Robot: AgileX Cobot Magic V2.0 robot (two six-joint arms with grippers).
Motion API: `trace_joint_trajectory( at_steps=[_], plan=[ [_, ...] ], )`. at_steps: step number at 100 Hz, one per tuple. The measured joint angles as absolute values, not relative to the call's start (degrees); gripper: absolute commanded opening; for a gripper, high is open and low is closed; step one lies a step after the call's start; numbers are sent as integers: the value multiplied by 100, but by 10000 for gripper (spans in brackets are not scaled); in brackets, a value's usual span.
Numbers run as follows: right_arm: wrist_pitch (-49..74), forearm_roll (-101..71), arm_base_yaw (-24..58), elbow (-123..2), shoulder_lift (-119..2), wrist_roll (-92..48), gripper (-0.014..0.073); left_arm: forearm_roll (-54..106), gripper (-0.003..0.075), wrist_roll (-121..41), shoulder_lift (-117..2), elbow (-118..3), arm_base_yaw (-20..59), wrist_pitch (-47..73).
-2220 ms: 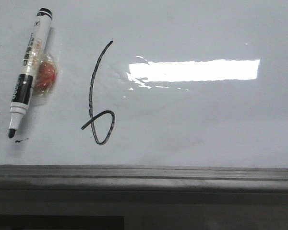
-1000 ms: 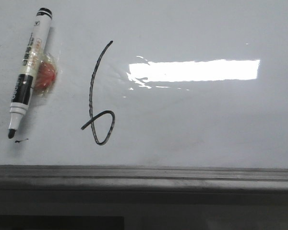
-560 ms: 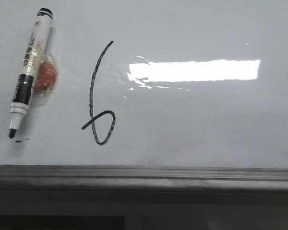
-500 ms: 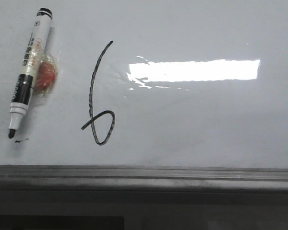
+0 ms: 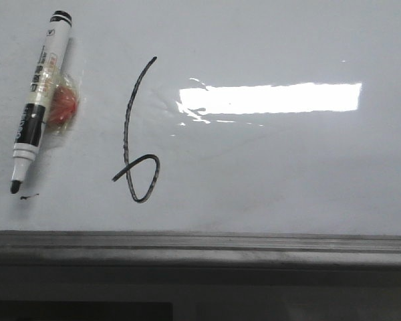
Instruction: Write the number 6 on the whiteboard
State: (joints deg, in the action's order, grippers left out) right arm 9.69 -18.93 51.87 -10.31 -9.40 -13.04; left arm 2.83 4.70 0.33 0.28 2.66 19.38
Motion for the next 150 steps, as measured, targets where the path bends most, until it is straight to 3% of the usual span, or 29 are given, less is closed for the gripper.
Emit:
trace_joint_trajectory(
  at_steps=[79,99,119,150],
  plan=[
    [943,-1855,5187,-1020,-940,-1304,-64,283,-19,470,33,28,266,1952],
    [106,-838,5010,-721,-940,-1279,-64,283,-19,470,33,28,266,1952],
    [-1028,-452,3955,-304,-940,-840,-64,283,-19,470,33,28,266,1952],
    [-1108,337,1459,85,-937,847,-64,283,-19,470,33,28,266,1952]
  ],
)
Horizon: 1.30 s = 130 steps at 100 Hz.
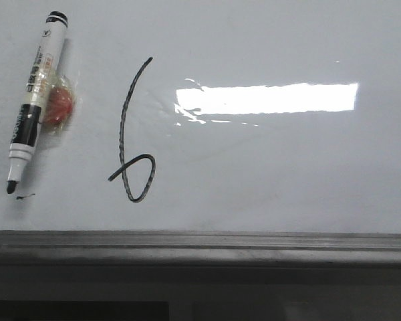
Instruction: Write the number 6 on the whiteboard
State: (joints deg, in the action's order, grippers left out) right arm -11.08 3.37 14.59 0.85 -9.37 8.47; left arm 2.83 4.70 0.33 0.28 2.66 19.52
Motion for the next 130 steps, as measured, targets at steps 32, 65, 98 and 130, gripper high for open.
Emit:
trace_joint_trajectory(
  at_steps=[32,65,98,130],
  plan=[
    [-40,606,-172,85,-248,1141,-64,283,-19,470,33,28,266,1952],
    [1790,677,-402,85,40,1093,-64,274,-19,470,33,28,266,1952],
    [1855,666,-402,75,52,1075,-64,274,-19,470,33,28,266,1952],
    [1879,666,-402,75,52,1088,-64,274,-19,470,33,28,266,1955]
  ],
)
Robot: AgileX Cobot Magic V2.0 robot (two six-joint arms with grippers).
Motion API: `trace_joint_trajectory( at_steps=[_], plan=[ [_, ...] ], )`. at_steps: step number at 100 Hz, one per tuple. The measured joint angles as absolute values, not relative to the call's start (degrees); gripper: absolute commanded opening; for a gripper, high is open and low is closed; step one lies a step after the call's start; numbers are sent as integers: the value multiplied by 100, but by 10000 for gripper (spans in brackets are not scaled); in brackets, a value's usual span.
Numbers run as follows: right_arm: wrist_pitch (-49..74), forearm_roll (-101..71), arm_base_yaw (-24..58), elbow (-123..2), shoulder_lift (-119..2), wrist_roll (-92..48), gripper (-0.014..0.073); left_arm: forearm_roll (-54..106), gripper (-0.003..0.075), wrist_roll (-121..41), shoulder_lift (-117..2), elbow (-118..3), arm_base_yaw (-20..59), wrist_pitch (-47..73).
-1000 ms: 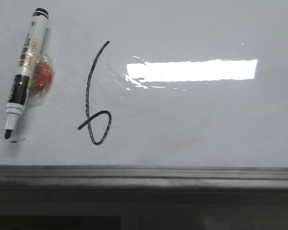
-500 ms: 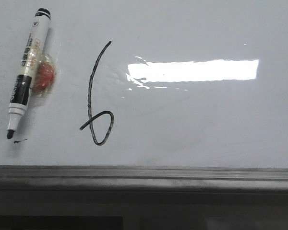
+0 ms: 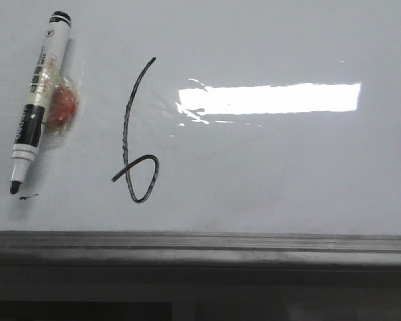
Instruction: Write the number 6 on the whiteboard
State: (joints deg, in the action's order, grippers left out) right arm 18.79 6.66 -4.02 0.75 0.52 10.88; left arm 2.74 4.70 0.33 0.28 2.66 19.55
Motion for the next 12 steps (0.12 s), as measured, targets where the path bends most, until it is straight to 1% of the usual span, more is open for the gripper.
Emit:
trace_joint_trajectory(
  at_steps=[12],
  plan=[
    [1879,666,-402,75,52,1088,-64,274,-19,470,33,28,266,1955]
  ],
)
